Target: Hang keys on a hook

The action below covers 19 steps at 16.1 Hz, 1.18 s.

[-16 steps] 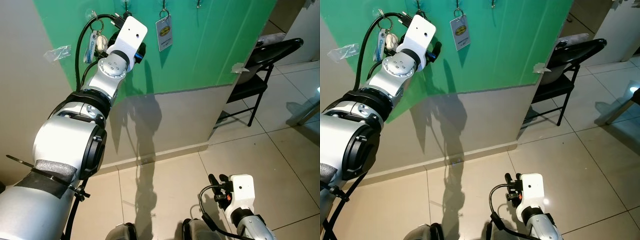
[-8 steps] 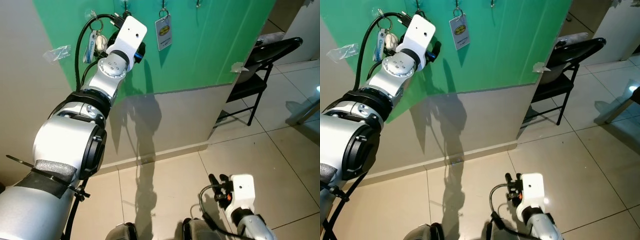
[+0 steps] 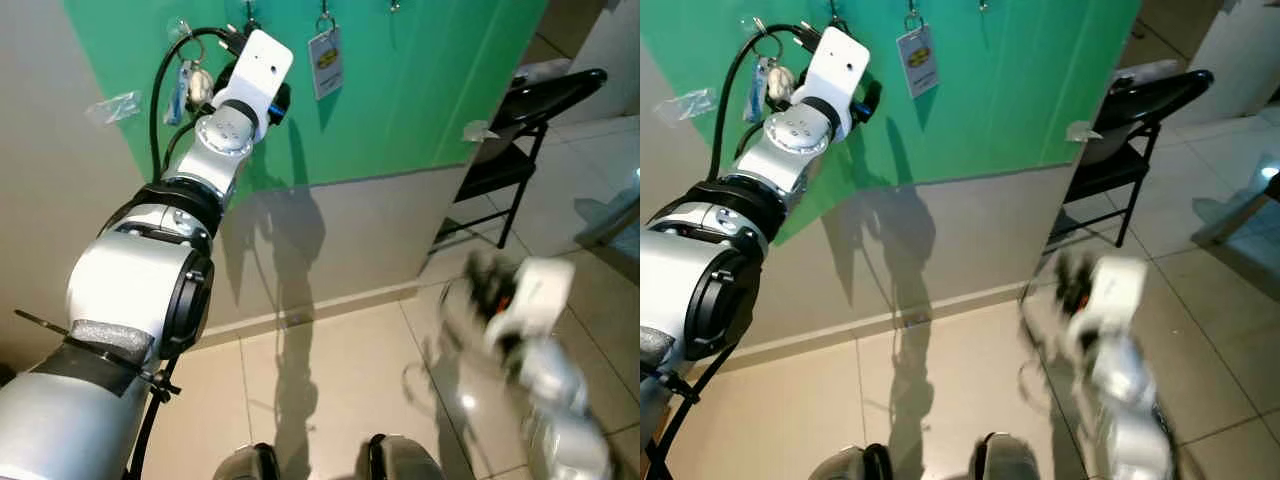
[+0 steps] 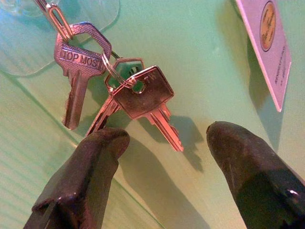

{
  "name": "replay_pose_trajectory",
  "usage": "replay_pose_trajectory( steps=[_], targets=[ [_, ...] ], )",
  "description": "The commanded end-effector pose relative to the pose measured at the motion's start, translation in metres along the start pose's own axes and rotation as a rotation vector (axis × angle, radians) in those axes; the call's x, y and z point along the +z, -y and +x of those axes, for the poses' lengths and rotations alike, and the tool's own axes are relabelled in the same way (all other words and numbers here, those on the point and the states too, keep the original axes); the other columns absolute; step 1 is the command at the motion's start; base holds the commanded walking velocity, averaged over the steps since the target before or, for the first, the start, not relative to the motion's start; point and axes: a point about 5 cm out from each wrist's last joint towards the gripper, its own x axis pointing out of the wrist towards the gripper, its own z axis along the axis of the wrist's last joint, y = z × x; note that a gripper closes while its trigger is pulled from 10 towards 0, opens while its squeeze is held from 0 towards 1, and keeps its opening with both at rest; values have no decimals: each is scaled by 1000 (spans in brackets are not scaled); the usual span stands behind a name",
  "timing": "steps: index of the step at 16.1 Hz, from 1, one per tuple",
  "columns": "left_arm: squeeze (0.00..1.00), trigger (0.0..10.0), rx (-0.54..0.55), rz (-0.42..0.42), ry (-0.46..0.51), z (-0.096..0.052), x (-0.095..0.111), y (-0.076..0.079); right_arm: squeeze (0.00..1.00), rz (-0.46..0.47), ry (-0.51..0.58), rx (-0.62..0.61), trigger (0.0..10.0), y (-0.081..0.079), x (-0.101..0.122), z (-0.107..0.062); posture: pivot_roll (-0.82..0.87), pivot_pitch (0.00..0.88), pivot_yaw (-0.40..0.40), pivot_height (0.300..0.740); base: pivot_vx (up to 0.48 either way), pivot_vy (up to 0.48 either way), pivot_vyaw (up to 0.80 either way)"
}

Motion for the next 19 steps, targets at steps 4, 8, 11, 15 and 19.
replay_pose_trajectory(
  steps=[4,8,11,15,19],
  targets=[
    [0,10000,16,-52,56,2,16,-1,0,5,-23,28,10000,-7,-4,2,-278,91,42,740,0,0,0],
    [0,10000,7,-48,46,1,8,2,0,12,-27,57,10000,-17,-7,9,-238,78,26,740,0,0,0],
    [0,10000,0,-65,32,0,2,4,0,23,-44,78,10000,-21,-9,11,-225,81,11,740,0,0,0],
    [0,10000,0,-50,23,-1,-2,3,0,12,-55,87,10000,-20,-13,11,-224,84,3,740,0,0,0],
    [0,10000,-11,-51,19,-1,-2,7,0,8,-66,90,10000,-18,-15,7,-238,83,1,740,0,0,0]
  ],
)
